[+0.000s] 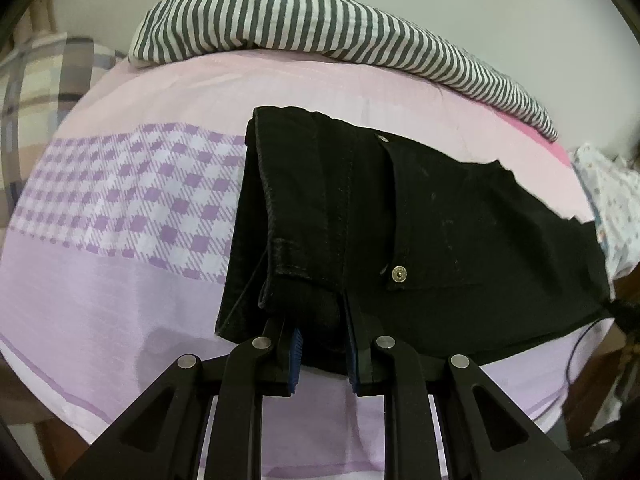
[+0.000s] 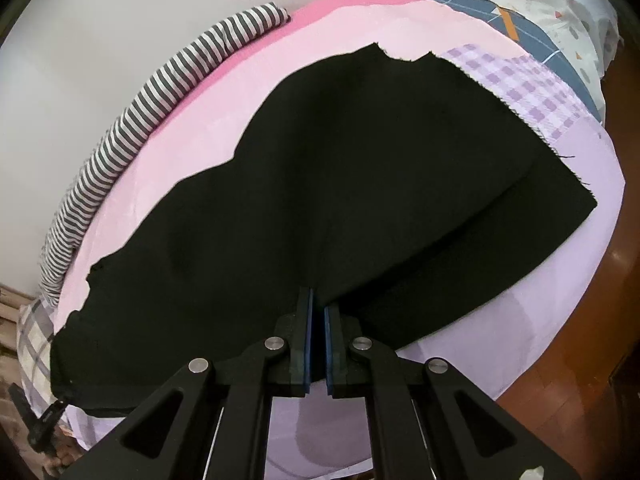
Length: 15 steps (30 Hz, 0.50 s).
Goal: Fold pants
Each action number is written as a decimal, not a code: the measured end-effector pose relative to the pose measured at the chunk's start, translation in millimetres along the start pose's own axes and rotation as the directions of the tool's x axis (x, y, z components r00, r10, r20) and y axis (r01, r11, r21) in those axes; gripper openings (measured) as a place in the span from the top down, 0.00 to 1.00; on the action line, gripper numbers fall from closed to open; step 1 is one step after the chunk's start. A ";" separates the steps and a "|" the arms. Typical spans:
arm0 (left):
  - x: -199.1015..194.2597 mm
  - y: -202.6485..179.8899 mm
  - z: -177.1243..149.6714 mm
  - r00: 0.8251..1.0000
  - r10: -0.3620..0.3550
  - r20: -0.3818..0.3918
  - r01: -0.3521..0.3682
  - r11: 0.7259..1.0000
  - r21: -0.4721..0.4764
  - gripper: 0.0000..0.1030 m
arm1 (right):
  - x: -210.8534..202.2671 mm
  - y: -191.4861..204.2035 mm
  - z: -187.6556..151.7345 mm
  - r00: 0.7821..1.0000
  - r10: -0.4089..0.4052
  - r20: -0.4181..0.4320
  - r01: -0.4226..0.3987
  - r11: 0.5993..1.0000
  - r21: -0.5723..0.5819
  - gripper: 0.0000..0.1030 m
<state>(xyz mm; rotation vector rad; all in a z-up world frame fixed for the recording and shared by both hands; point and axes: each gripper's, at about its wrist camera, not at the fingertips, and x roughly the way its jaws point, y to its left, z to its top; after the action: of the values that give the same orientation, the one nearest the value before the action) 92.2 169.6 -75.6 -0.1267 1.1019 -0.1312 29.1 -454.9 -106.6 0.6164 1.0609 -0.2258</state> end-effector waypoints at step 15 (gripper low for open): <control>-18.8 -17.3 -10.0 0.999 0.039 -0.003 -0.038 0.997 0.061 0.70 | -0.8 -7.6 0.6 0.997 0.072 0.005 -0.073 0.996 0.060 0.95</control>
<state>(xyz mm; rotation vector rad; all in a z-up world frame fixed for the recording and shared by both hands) 74.2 155.4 -60.7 -0.0507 1.1025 -0.1304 25.6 -461.4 -108.5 0.7072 1.0304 -0.1956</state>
